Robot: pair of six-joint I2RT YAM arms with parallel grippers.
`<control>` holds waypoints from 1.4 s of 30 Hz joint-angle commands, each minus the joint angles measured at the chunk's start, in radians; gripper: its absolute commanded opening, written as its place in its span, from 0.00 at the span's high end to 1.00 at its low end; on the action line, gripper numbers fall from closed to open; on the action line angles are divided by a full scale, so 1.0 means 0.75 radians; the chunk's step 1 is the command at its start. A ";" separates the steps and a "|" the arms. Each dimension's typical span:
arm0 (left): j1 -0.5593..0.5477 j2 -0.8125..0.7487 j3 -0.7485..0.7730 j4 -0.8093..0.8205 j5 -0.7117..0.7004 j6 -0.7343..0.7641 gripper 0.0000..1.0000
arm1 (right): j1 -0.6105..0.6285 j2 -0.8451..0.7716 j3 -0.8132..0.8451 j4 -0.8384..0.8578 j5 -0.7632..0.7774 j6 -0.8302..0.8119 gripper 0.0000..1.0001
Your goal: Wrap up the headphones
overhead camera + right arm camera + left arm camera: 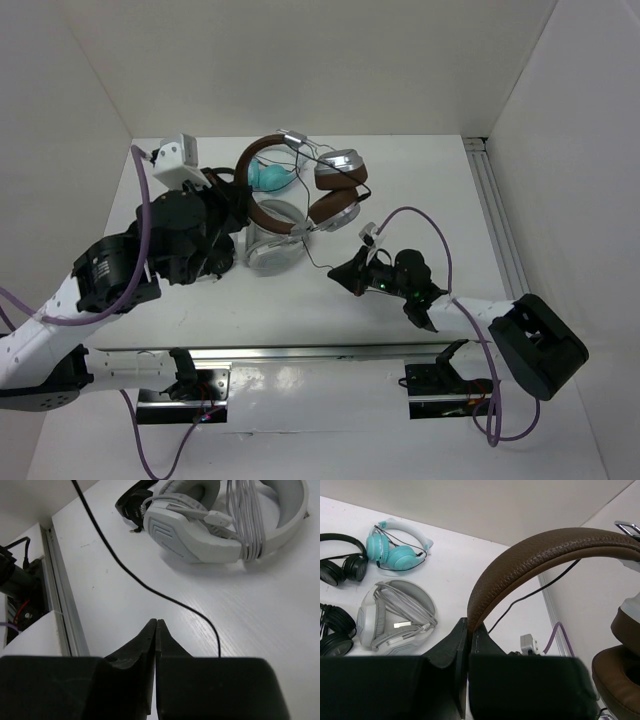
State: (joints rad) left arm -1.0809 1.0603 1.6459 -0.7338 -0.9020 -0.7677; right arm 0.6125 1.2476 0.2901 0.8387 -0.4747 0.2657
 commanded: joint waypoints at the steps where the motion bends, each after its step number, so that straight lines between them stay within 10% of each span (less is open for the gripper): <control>1: -0.003 0.024 0.076 0.078 -0.055 -0.089 1.00 | -0.005 0.001 -0.021 0.197 0.025 0.020 0.86; 3: -0.003 0.036 0.076 0.078 -0.043 -0.089 1.00 | -0.005 -0.015 -0.033 0.183 0.050 0.008 0.46; 4: -0.003 0.036 0.076 0.078 -0.043 -0.089 1.00 | -0.005 -0.015 -0.033 0.168 0.062 0.008 0.42; 24: -0.003 -0.015 0.088 0.066 0.041 -0.089 1.00 | 0.020 0.461 0.341 0.054 0.103 -0.172 0.26; 28: -0.003 -0.029 0.088 0.054 0.043 -0.089 1.00 | 0.020 0.556 0.374 0.041 0.089 -0.197 0.50; 31: -0.003 -0.041 0.088 0.040 -0.002 -0.089 1.00 | 0.020 0.572 0.315 0.117 0.064 -0.156 1.00; 42: 0.210 0.102 0.180 -0.265 0.010 -0.414 1.00 | 0.537 0.086 0.126 -0.156 0.747 -0.142 1.00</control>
State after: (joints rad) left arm -0.9874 1.1019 1.7168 -0.9051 -0.9112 -0.9230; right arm 0.9413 1.4025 0.3416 0.8337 -0.1589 0.1722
